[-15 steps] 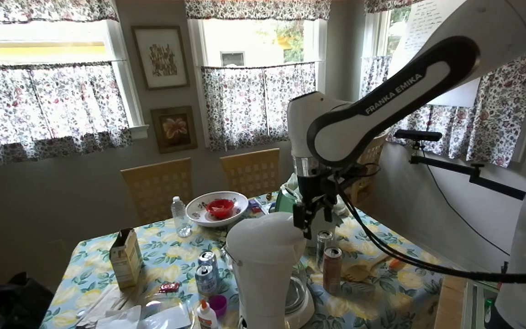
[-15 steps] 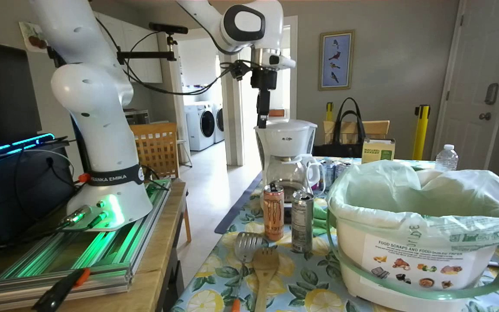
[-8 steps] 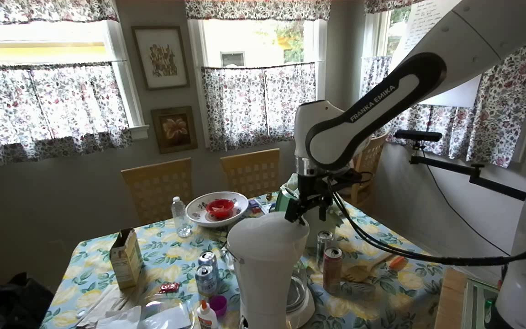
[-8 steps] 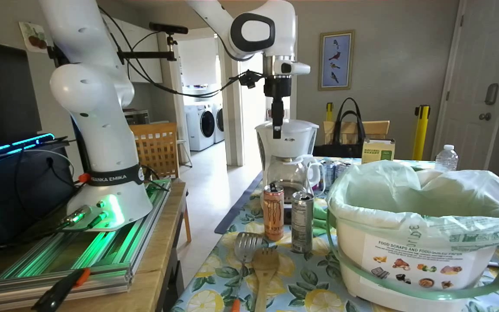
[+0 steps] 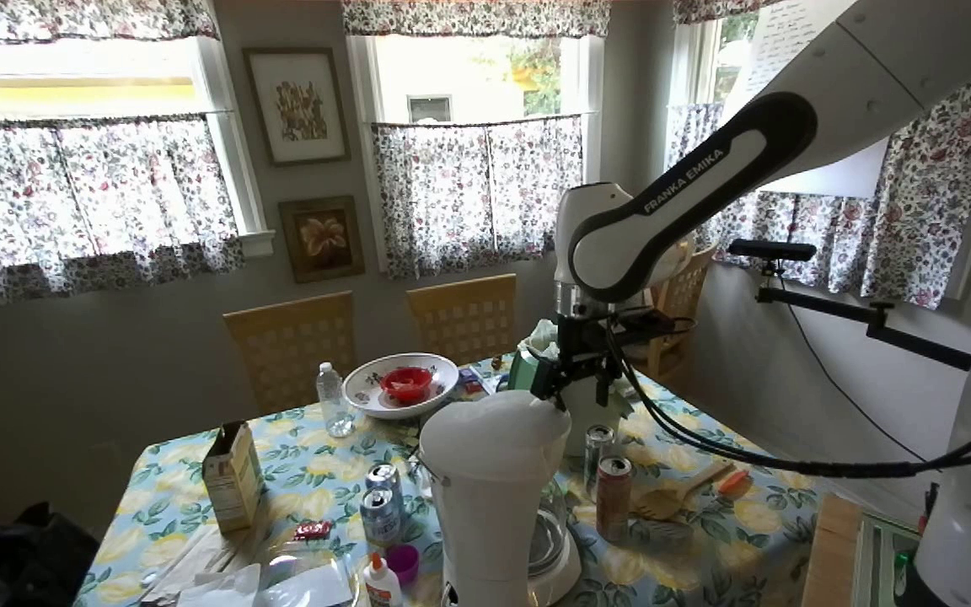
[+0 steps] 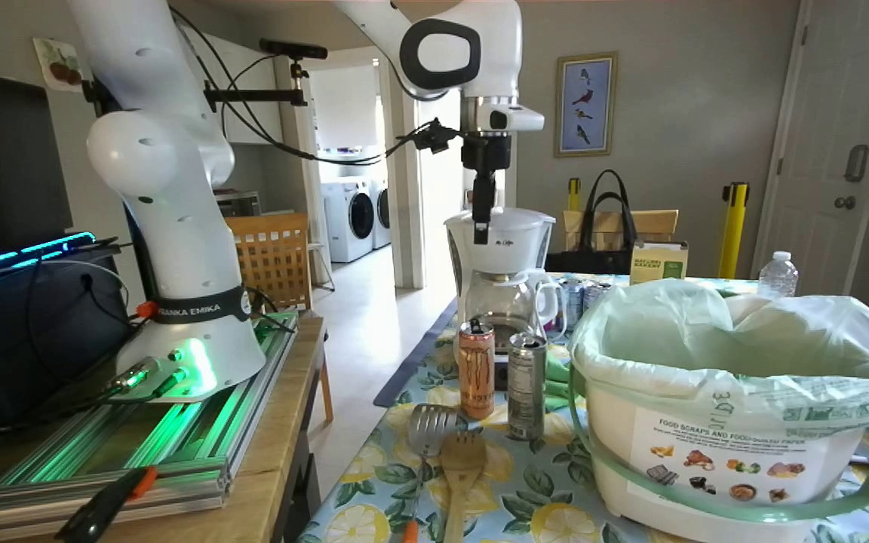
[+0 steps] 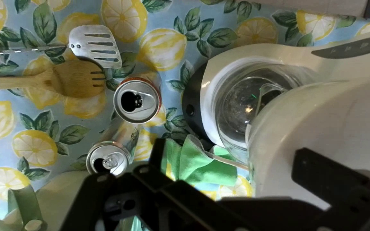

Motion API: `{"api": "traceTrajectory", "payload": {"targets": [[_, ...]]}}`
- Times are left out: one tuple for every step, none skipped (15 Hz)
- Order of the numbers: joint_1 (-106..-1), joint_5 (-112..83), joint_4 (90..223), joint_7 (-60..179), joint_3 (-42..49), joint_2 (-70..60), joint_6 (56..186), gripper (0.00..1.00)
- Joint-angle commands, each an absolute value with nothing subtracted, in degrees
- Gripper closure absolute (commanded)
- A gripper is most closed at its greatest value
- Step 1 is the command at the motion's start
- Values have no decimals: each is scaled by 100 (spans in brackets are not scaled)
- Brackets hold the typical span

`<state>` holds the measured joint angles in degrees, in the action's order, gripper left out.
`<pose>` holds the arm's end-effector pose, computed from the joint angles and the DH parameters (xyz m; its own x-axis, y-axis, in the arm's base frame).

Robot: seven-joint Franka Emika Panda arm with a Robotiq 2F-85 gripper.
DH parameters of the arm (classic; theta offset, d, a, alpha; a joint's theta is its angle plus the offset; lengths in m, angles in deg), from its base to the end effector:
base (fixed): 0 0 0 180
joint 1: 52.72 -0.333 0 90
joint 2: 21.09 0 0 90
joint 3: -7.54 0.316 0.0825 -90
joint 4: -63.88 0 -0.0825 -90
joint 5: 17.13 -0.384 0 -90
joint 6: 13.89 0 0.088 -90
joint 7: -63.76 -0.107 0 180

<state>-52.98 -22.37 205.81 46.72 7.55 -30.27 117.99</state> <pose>0.4554 0.0041 0.3498 0.9377 -0.3457 -0.0361 -0.3473 -0.9359 -0.0590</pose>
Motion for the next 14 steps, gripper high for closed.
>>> {"api": "traceTrajectory", "payload": {"targets": [[-5080,-2405,20831,4649,594,-3445,11578,0],[-5010,-2396,20881,4573,549,-3542,11529,0],[-4921,-2355,20922,4447,511,-3616,11526,0],[-4836,-2336,20936,4363,471,-3646,11522,0],[-4756,-2347,20952,4302,428,-3644,11511,0],[-4668,-2317,20972,4235,396,-3608,11565,0],[-4603,-2339,20983,4227,353,-3552,11648,0],[-4542,-2357,21002,4190,317,-3477,11796,0],[-4484,-2379,21013,4127,287,-3397,11919,0],[-4447,-2416,21024,4132,251,-3295,12105,0],[-4416,-2397,21031,4120,234,-3211,12299,0],[-4403,-2381,21019,4134,226,-3090,12545,0],[-4411,-2392,21013,4204,210,-2993,12739,0],[-4421,-2377,20977,4253,204,-2855,12919,0]]}}
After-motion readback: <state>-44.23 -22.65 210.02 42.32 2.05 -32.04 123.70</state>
